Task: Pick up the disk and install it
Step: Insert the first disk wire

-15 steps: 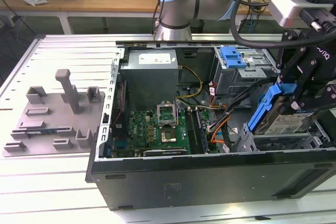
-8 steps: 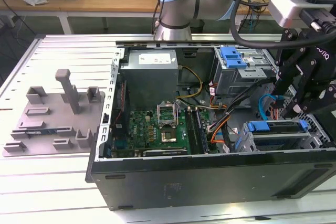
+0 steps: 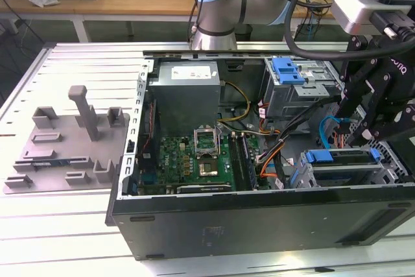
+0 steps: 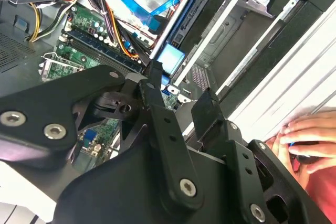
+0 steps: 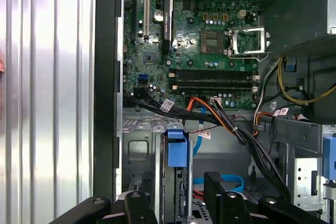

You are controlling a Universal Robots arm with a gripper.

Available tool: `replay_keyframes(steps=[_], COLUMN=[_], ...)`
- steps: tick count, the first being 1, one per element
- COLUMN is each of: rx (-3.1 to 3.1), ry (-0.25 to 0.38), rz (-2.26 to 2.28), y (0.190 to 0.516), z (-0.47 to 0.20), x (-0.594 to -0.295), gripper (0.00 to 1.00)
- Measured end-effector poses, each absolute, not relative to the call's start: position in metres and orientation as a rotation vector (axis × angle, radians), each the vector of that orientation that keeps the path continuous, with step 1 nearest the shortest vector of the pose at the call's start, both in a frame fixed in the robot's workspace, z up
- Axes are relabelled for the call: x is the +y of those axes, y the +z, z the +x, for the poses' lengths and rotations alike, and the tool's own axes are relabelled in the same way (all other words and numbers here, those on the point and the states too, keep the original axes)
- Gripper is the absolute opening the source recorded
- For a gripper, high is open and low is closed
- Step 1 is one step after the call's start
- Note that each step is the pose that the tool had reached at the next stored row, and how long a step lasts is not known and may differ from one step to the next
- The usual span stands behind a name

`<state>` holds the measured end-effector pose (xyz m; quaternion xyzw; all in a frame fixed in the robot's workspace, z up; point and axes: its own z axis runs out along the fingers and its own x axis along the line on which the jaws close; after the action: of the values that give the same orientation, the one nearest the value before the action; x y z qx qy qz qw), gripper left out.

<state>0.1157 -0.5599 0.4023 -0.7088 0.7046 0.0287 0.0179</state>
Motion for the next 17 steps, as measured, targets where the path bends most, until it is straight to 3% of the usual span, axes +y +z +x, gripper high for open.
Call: replay_keyframes(steps=[10, 17], rx=[2.19, 2.221], ry=[0.085, 0.024], rz=[-2.204, -2.233], y=[0.402, 0.402], z=[0.116, 0.116], x=[-0.557, -0.532], gripper=[0.51, 0.51])
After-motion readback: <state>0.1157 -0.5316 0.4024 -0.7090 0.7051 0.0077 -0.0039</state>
